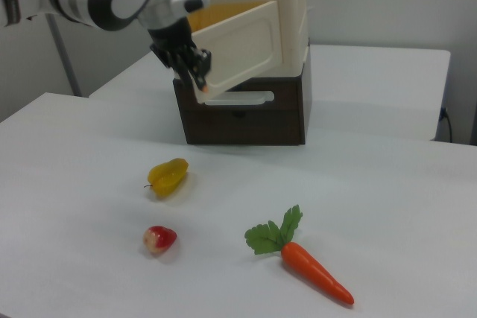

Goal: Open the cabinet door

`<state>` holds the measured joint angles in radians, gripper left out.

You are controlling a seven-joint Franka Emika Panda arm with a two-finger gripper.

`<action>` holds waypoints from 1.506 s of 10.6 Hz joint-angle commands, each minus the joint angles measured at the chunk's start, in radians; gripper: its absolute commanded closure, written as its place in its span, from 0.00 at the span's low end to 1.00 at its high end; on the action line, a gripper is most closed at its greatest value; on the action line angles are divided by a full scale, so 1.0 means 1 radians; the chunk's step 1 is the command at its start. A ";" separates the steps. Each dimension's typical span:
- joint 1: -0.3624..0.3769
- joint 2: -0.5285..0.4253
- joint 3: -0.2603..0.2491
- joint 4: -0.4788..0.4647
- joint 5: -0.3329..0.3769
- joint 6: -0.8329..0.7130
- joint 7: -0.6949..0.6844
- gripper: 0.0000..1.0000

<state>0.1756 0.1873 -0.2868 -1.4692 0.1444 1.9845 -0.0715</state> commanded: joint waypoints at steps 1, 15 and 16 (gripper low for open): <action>-0.004 -0.077 -0.064 -0.033 -0.011 -0.256 -0.010 0.00; -0.021 -0.138 0.012 -0.048 -0.129 -0.480 0.145 0.00; -0.022 -0.138 0.012 -0.048 -0.129 -0.480 0.145 0.00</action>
